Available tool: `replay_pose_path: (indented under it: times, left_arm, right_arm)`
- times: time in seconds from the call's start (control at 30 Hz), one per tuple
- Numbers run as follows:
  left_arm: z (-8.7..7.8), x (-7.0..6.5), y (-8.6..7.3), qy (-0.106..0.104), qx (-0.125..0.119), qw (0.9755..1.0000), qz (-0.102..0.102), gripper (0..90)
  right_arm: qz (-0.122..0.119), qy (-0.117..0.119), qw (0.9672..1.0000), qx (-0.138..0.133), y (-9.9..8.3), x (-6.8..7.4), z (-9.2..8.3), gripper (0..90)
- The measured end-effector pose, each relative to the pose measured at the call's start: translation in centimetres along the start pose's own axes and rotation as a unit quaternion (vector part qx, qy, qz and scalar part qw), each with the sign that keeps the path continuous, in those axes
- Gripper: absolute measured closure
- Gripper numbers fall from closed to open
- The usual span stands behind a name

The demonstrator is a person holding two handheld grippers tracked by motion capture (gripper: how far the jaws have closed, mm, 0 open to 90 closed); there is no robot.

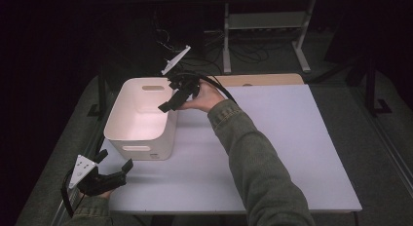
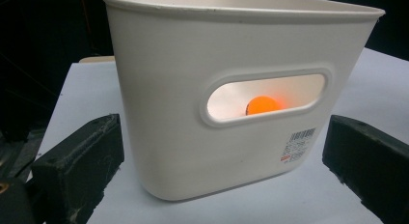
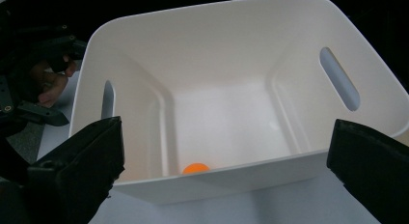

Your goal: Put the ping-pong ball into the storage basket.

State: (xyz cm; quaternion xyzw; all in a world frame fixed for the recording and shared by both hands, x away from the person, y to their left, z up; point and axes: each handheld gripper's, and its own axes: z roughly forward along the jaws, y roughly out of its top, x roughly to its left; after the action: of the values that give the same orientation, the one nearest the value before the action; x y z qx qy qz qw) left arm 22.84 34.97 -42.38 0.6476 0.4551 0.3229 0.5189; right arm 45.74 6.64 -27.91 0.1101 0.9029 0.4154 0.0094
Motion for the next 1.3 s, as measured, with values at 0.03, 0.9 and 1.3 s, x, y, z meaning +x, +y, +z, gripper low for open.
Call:
replay_pose_path:
  times: [0.03,0.9,1.3]
  left_arm:
    - [0.0,0.0,0.0,0.0,0.0,1.0,0.001,0.3]
    - [0.0,-0.1,-0.1,0.003,0.004,1.0,0.007,0.3]
    - [0.1,-0.2,-0.1,0.011,0.005,0.9999,0.008,0.3]
  right_arm:
    - [0.003,0.004,1.0,-0.003,-0.1,0.0,-0.2,0.0]
    - [0.017,-0.021,0.9991,-0.034,-3.5,-0.1,-4.0,0.0]
    - [0.027,-0.038,0.9976,-0.05,-5.6,0.0,-5.9,0.0]
